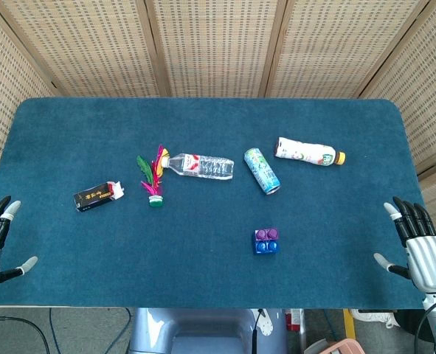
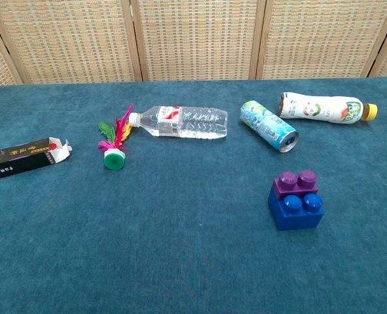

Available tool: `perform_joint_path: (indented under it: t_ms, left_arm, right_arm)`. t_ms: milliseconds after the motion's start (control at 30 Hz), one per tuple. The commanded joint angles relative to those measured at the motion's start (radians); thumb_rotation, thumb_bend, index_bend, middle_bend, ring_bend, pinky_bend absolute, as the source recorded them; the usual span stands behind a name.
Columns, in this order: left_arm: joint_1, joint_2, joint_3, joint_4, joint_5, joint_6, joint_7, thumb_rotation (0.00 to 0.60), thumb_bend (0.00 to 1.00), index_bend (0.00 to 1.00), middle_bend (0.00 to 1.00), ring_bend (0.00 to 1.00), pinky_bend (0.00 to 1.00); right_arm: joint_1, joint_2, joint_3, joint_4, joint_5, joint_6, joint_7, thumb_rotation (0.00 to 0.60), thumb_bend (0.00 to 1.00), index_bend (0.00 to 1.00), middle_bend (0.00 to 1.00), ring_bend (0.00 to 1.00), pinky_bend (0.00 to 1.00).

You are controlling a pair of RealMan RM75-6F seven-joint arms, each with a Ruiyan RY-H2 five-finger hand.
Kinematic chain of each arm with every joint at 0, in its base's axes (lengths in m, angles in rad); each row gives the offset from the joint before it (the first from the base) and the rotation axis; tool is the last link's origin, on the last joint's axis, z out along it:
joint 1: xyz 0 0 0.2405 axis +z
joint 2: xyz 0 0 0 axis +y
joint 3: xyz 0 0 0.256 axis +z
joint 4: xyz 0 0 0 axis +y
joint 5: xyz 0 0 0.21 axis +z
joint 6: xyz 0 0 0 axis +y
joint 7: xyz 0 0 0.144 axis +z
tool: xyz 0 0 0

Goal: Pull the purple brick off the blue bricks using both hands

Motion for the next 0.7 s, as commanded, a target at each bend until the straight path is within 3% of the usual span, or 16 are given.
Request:
perform_joint_path:
  t_ms: [33, 233, 400, 533, 600, 700]
  left_arm:
    - [0.0, 0.001, -0.001, -0.001, -0.001, -0.001, -0.003, 0.6, 0.0, 0.0, 0.0, 0.0, 0.0]
    - [0.0, 0.002, -0.006, 0.0, -0.009, -0.006, -0.008, 0.6, 0.0, 0.0, 0.0, 0.0, 0.0]
    - [-0.01, 0.0, -0.011, 0.002, -0.018, -0.026, 0.001, 0.6, 0.0, 0.0, 0.0, 0.0, 0.0]
    - [-0.017, -0.005, -0.015, 0.0, -0.031, -0.043, 0.012, 0.6, 0.0, 0.0, 0.0, 0.0, 0.0]
    - [-0.019, -0.007, -0.016, 0.0, -0.038, -0.05, 0.018, 0.6, 0.0, 0.0, 0.0, 0.0, 0.0]
    - [-0.02, -0.008, -0.019, 0.0, -0.05, -0.056, 0.025, 0.6, 0.0, 0.0, 0.0, 0.0, 0.0]
  right_arm:
    - [-0.003, 0.0, 0.003, 0.001, -0.005, -0.002, 0.004, 0.6, 0.0, 0.0, 0.0, 0.0, 0.0]
    - [0.01, -0.009, 0.009, -0.004, -0.034, -0.018, 0.048, 0.6, 0.0, 0.01, 0.01, 0.0, 0.0]
    - [0.087, 0.007, 0.018, -0.057, -0.078, -0.114, 0.07, 0.6, 0.0, 0.14, 0.14, 0.02, 0.04]
    - [0.194, 0.034, 0.042, -0.175, -0.071, -0.284, 0.081, 0.6, 0.03, 0.17, 0.23, 0.06, 0.12]
    - [0.249, 0.038, 0.065, -0.225, -0.02, -0.391, 0.053, 0.6, 0.1, 0.22, 0.25, 0.09, 0.16]
    - [0.324, 0.017, 0.112, -0.277, 0.098, -0.54, -0.036, 0.6, 0.12, 0.29, 0.27, 0.11, 0.18]
